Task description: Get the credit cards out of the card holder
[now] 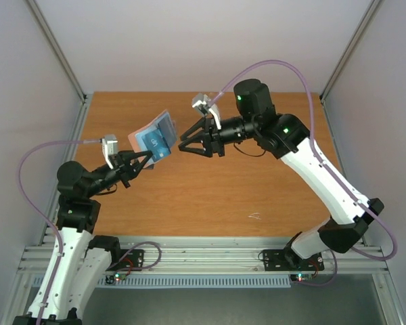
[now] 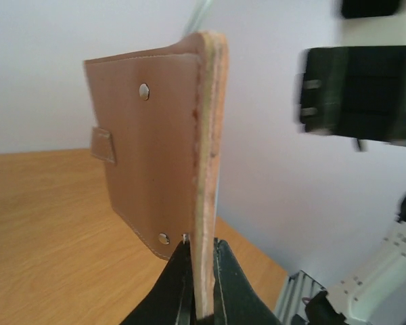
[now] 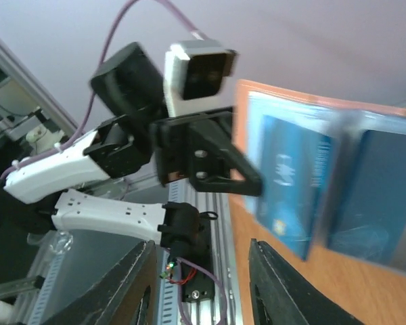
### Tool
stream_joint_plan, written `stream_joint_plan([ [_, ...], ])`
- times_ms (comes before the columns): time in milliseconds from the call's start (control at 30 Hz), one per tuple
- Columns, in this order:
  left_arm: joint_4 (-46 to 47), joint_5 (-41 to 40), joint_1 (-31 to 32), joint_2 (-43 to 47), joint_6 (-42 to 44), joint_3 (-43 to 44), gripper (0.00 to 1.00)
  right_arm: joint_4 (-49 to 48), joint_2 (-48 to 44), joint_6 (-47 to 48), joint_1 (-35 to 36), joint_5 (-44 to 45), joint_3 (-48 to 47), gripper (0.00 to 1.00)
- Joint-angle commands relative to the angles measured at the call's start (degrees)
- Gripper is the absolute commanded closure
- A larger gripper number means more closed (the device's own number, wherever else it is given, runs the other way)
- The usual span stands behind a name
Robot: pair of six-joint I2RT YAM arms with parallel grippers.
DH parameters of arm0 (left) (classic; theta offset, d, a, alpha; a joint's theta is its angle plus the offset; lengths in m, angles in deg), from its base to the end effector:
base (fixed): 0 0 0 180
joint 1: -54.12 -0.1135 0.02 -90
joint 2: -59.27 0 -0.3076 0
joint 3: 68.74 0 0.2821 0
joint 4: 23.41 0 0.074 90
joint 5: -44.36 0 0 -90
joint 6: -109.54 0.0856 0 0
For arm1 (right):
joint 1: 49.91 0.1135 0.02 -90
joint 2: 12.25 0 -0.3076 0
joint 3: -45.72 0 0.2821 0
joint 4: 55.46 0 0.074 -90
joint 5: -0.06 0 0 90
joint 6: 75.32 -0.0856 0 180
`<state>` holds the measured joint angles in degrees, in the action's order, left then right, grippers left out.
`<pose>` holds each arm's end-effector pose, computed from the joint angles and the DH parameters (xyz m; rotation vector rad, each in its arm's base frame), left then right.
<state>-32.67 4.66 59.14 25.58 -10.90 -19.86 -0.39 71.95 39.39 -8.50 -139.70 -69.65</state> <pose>0.1579 -0.0800 0.3713 0.4126 1.5614 -1.1244 0.2182 0.2795 0.5132 -1.5091 1.2730 1.0459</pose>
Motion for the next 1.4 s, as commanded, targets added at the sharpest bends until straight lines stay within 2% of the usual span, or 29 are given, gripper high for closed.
stream_joint_plan([
  [0, 15.3, 9.6, -0.2, 0.3, -5.0, 0.5, 1.00, -1.7, 5.0, -0.7, -0.7, -5.0, -1.0, 0.59],
  [133, 16.0, 12.4, -0.2, 0.5, -4.9, 0.7, 1.00, -3.0, 6.8, -1.5, -0.8, -7.4, -1.3, 0.50],
  [267, 15.9, 11.3, -0.2, 0.3, -4.8, 0.6, 1.00, -4.5, 8.4, -3.0, -0.2, -12.6, -1.6, 0.55],
  [367, 15.9, 11.3, -0.2, 0.2, -4.8, 0.7, 1.00, -2.9, 8.9, -1.2, 0.6, -13.6, -2.0, 0.62],
  [500, 16.1, 11.0, -0.2, 0.1, -5.0, 0.5, 1.00, -2.4, 9.8, -1.6, 0.8, -13.8, -2.0, 0.78],
  [700, 16.1, 11.0, -0.2, 0.2, -5.2, 0.5, 1.00, -3.1, 10.2, -2.1, 0.8, -13.7, -2.6, 0.86],
  [833, 16.0, 11.0, -0.2, 0.3, -5.2, 0.4, 1.00, -3.7, 10.5, -2.7, 1.0, -14.6, -2.7, 0.98],
  [1367, 14.2, 9.1, -0.2, 0.4, -5.3, -0.5, 1.00, -2.1, 5.2, -0.2, -3.7, -10.8, 0.7, 0.99],
])
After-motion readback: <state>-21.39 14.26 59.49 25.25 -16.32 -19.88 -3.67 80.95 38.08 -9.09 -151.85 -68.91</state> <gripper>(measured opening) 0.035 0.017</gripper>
